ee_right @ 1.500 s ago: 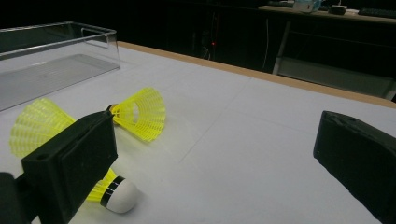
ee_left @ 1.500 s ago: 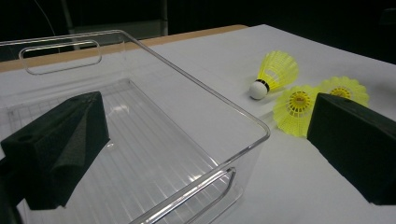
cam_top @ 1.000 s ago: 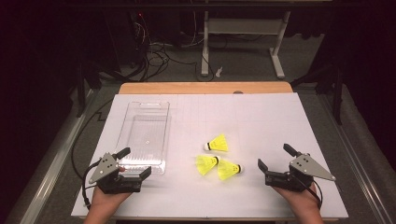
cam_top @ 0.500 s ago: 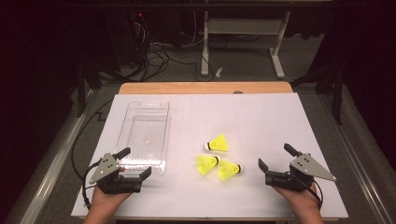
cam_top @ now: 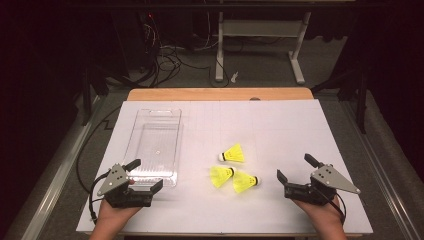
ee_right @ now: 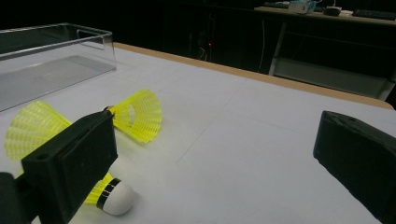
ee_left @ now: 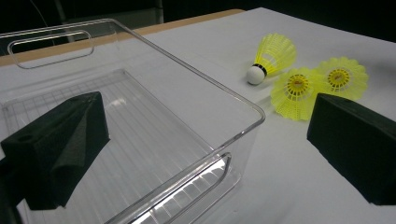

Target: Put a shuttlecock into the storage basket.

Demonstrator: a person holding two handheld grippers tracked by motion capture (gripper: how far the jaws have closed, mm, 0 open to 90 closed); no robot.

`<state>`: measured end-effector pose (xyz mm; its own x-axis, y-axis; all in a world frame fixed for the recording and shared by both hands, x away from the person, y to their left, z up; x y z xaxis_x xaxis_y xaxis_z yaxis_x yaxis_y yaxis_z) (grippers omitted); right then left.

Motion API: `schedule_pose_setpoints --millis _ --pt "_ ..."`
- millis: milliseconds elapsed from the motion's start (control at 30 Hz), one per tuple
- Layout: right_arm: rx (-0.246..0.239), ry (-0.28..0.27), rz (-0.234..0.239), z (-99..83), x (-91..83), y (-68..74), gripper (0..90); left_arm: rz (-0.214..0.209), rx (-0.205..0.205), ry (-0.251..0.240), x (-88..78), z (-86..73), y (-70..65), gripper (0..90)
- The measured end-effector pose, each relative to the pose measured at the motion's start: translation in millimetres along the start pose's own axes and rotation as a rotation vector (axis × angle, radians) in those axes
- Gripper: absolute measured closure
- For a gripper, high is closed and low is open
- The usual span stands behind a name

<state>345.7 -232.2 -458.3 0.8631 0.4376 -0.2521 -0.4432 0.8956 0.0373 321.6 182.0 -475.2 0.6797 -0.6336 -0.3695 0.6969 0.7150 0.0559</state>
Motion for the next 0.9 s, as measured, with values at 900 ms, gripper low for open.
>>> schedule_pose_setpoints --millis 900 --pt "0.001 0.021 -0.001 -2.9 1.4 1.0 0.0 -0.023 -0.025 0.039 -0.3 -1.7 -0.6 0.3"
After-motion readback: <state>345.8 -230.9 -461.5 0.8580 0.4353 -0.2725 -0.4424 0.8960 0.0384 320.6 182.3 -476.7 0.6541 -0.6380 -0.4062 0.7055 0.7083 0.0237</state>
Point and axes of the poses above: each handheld gripper's, and its own axes: x roughly forward along the jaws, z roughly out of its top, y roughly to its left, the point moved 9 cm from there along x, roughly forward along the jaws, and after that the axes turned 6 degrees about x, right-handed, at the moved point
